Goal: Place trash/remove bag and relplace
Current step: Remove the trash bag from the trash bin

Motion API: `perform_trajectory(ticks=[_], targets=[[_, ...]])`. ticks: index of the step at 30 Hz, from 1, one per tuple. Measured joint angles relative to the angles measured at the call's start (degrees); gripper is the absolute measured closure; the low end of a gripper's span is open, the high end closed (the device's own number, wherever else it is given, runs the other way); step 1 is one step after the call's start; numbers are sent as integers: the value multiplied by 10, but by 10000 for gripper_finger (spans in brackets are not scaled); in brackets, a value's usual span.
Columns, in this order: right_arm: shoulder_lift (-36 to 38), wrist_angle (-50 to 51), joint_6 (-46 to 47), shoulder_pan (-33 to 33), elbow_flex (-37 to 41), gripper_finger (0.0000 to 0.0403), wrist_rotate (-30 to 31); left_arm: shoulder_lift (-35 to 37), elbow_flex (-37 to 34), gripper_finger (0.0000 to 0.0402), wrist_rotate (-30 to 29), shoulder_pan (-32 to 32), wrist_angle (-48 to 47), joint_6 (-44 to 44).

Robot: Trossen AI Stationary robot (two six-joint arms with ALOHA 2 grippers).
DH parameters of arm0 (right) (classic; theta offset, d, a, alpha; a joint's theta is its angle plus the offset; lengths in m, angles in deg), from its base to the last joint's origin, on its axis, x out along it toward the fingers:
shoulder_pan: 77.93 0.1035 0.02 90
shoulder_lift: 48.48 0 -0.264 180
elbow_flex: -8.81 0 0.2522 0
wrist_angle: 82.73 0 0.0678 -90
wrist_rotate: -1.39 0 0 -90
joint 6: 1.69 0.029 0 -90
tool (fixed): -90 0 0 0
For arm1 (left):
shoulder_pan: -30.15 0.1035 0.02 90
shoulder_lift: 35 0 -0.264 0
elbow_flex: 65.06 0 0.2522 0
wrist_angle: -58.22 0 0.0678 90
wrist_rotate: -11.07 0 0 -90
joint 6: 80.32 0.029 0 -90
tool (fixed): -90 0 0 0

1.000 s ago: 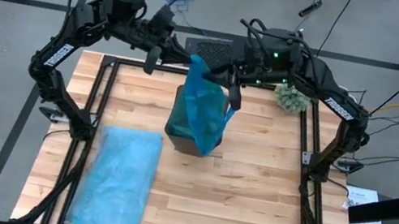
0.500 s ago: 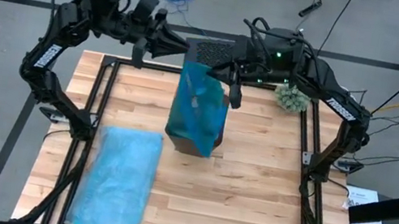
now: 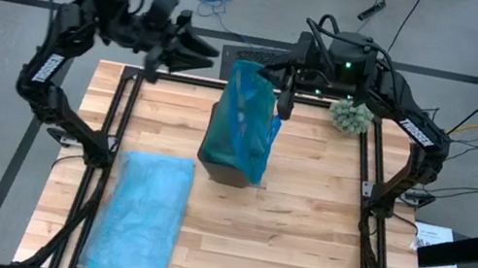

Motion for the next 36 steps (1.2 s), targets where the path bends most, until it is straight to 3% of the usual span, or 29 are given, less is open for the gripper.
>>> perform_trajectory(ticks=[4,11,14,24,31,36], targets=[[4,0,-1,-7,0,403,16,23,0,249,-17,-21,-25,1],[7,-1,-8,-9,0,403,16,36,0,264,-145,-79,-171,-18],[8,-2,-8,-11,0,403,16,16,0,285,-163,-106,-199,-34],[6,0,0,-27,0,403,22,-27,0,395,-168,-130,-169,-34],[6,9,17,-42,0,403,29,-27,0,396,-180,-130,-77,-64],[6,8,11,-47,0,403,35,-41,1,395,-187,-130,-107,-78]])
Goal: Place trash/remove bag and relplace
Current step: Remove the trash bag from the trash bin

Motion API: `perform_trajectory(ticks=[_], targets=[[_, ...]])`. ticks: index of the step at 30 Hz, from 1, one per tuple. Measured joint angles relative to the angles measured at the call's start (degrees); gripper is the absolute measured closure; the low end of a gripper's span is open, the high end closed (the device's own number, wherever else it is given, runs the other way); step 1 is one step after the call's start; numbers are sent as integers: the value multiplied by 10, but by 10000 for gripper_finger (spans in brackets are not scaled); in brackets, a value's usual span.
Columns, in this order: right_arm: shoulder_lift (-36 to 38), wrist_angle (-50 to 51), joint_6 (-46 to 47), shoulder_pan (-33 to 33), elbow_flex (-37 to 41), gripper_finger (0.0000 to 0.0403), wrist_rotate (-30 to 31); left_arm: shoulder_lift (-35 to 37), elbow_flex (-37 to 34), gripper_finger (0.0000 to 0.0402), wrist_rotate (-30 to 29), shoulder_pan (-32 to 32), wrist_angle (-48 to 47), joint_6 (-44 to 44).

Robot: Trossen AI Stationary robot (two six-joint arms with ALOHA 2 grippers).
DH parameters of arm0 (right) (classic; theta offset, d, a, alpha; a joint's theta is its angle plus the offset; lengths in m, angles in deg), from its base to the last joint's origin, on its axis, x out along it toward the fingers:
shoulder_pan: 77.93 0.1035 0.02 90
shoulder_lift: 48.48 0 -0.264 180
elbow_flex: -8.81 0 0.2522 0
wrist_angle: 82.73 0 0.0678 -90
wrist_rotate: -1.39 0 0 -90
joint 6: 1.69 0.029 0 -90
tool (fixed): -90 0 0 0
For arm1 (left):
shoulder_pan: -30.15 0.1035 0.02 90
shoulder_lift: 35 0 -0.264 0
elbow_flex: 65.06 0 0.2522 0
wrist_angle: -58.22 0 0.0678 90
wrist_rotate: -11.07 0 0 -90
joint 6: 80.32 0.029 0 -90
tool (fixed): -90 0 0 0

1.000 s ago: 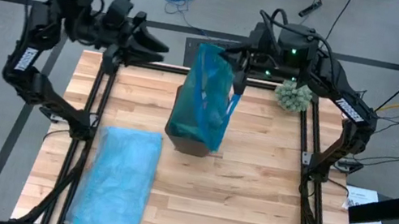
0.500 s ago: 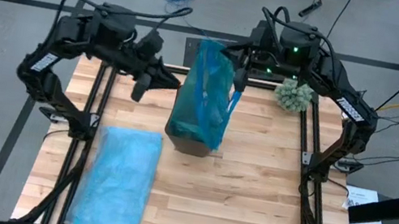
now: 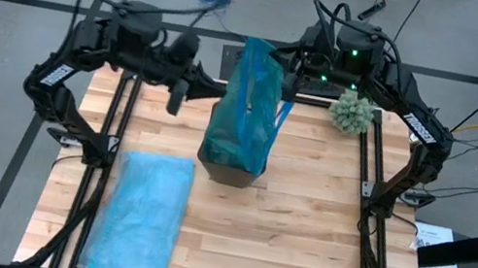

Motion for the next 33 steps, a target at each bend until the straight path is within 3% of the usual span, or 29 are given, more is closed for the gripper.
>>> perform_trajectory(ticks=[4,11,16,33], targets=[[0,0,-18,0,0,403,-1,-21,-1,375,-4,0,-1,-9],[0,0,-44,0,0,403,-2,-38,-1,292,-8,0,-5,-32],[0,1,-59,0,0,403,-2,-36,-1,252,-82,0,-8,-32],[-1,5,-72,-22,0,403,-7,-67,0,244,-74,1,-11,-43]])
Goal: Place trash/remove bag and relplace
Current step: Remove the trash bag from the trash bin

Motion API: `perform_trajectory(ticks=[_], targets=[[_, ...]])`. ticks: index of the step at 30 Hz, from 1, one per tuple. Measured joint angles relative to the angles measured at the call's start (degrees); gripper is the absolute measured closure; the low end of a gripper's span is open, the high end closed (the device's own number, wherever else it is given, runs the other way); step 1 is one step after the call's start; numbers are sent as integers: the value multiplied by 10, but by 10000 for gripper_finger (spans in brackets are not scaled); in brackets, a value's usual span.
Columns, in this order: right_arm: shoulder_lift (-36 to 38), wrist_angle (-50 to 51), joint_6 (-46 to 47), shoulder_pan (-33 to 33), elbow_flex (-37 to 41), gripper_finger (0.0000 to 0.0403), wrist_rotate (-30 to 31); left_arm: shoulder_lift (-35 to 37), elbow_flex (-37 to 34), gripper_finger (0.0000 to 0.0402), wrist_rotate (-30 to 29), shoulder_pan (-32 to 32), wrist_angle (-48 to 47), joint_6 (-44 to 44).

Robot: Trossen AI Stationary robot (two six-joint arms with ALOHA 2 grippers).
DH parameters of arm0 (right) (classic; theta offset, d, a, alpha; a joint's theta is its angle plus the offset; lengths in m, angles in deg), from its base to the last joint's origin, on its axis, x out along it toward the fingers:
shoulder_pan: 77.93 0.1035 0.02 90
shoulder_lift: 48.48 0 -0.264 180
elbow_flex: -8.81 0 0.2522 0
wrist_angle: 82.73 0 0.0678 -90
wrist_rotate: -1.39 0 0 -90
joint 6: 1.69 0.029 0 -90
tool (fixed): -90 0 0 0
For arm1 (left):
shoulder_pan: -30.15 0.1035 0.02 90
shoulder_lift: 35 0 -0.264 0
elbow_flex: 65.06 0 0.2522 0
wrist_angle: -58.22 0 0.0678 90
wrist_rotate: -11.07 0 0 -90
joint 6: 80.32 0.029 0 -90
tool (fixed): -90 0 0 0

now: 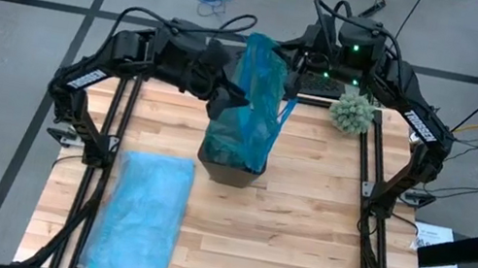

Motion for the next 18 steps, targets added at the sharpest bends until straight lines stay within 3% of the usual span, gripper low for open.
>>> perform_trajectory(ticks=[4,9,18], targets=[[0,-4,-4,0,0,403,0,-10,0,271,-5,3,-8,-6],[0,-5,-10,0,0,403,0,-12,0,382,-8,13,-30,-20],[0,-3,-19,0,0,403,-13,25,0,400,-15,18,-33,-63]])
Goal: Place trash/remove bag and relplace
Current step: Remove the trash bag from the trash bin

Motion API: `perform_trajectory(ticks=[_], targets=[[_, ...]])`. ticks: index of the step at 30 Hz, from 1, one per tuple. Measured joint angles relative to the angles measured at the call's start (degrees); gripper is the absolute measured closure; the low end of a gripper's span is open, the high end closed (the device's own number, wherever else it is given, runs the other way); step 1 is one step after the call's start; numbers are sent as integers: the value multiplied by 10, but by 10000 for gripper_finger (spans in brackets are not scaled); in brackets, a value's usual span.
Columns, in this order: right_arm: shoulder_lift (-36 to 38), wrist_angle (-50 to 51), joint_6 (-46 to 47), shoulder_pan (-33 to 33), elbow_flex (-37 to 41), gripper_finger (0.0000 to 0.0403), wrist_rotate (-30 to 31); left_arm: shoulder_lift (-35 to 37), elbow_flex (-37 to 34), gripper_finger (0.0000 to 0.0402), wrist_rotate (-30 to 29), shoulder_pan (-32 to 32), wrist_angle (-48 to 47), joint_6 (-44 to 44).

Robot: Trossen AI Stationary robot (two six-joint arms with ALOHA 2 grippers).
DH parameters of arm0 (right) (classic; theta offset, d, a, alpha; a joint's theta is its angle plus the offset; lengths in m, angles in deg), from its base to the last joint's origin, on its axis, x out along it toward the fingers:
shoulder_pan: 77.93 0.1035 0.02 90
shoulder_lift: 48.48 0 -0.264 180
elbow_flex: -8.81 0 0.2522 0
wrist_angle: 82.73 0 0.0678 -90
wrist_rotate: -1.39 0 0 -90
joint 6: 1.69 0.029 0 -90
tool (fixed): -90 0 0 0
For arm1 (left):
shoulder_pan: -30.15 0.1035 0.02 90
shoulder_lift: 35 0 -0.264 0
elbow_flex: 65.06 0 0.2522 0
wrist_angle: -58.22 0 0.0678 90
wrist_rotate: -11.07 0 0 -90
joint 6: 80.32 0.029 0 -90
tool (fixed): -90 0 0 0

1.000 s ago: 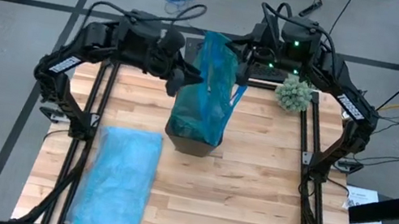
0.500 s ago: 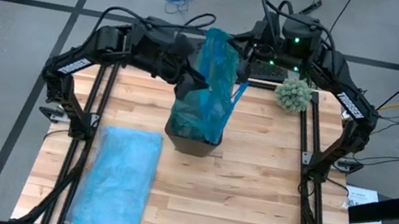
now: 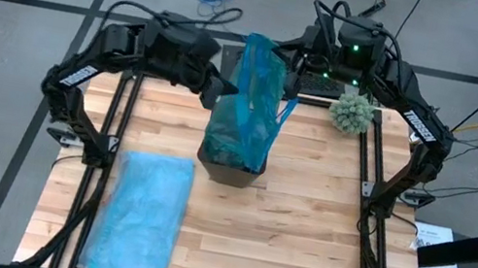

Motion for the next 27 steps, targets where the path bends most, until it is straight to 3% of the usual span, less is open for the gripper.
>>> perform_trajectory(ticks=[9,21,27], targets=[[0,-1,0,0,0,403,-15,21,0,394,8,-12,23,-30],[0,3,0,0,0,403,-15,6,0,285,-39,-10,50,3],[0,4,0,0,0,403,-16,-7,-1,266,-36,-10,53,29]])
